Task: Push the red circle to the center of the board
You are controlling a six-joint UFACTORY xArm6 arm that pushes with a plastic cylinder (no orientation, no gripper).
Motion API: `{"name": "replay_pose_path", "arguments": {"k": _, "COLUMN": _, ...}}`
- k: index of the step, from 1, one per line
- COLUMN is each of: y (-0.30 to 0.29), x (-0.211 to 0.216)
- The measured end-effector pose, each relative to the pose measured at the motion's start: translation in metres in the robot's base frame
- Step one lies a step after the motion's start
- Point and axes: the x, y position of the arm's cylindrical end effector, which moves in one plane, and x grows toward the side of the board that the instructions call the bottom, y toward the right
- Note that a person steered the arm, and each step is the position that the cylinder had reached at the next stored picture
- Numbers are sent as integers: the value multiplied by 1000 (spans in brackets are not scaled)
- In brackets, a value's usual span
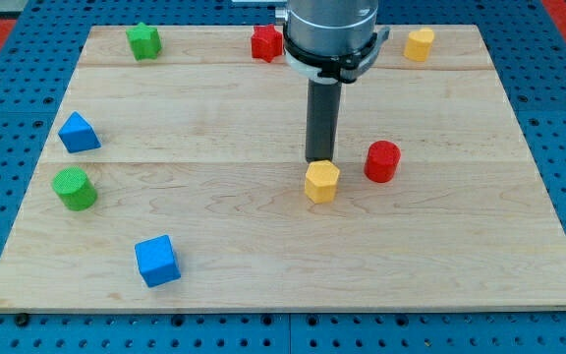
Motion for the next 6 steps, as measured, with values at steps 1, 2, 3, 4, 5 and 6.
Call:
{"name": "replay_pose_path", "arguments": {"k": 1, "y": 13, "x": -24}}
{"name": "replay_pose_path", "arguments": {"k": 2, "y": 79, "x": -39}}
{"name": "replay_pose_path", "arguments": {"k": 3, "y": 124, "x": -25}}
{"name": "replay_pose_path", "arguments": {"k": 4, "y": 78, "x": 16}}
{"name": "replay_pose_path", "arguments": {"k": 5, "y": -3, "x": 17}}
{"name": "replay_pose_path", "arguments": {"k": 6, "y": -41, "x": -20}}
